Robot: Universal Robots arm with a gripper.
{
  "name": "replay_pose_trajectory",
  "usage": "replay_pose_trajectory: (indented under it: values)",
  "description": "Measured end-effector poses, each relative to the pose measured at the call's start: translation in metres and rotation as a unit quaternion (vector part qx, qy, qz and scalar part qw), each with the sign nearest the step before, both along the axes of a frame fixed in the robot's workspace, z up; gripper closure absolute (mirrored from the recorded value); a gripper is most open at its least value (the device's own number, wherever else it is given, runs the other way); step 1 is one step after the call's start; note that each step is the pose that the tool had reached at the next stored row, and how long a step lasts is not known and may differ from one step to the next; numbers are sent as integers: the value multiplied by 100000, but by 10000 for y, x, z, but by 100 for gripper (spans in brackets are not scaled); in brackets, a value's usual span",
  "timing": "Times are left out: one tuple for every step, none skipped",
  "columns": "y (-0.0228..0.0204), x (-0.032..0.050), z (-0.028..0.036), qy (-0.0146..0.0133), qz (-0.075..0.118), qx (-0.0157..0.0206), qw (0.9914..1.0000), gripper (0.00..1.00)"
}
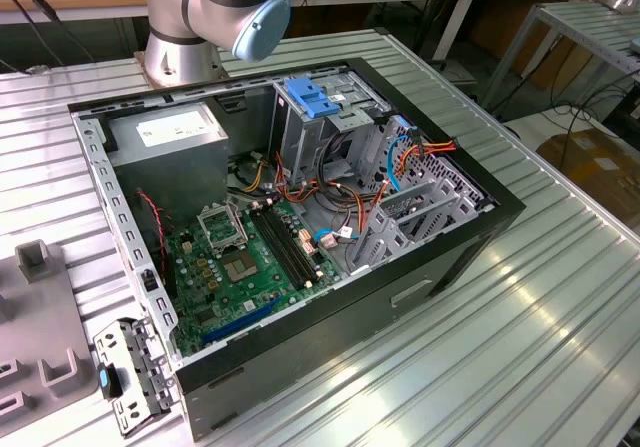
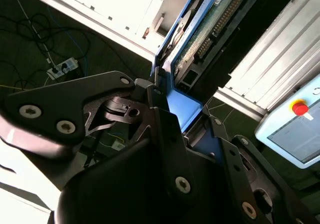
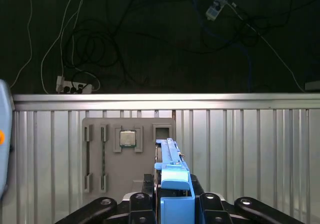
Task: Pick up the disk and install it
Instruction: 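Pick up the disk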
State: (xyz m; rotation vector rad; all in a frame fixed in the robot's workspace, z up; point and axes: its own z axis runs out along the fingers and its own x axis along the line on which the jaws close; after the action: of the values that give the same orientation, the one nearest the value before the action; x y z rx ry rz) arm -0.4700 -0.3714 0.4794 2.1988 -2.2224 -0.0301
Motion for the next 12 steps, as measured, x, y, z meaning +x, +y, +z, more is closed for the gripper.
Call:
replay_pose_trajectory:
  values:
    - [0,0,12,1,0,2,100000,63]
    - [0,0,23,5,1,3,100000,63]
    - [0,0,35,7,1,8,100000,63]
    - [0,0,52,16,2,13,100000,63]
    - [0,0,64,22,0,11,100000,63]
    - [0,1,75,25,3,11,100000,63]
    - [0,1,93,25,2,12,100000,63]
    - [0,0,106,22,3,17,100000,63]
    - [0,0,122,23,2,16,100000,63]
    - [0,0,145,25,4,21,100000,63]
    - [0,0,161,32,1,20,100000,63]
    - [0,0,175,38,2,22,100000,63]
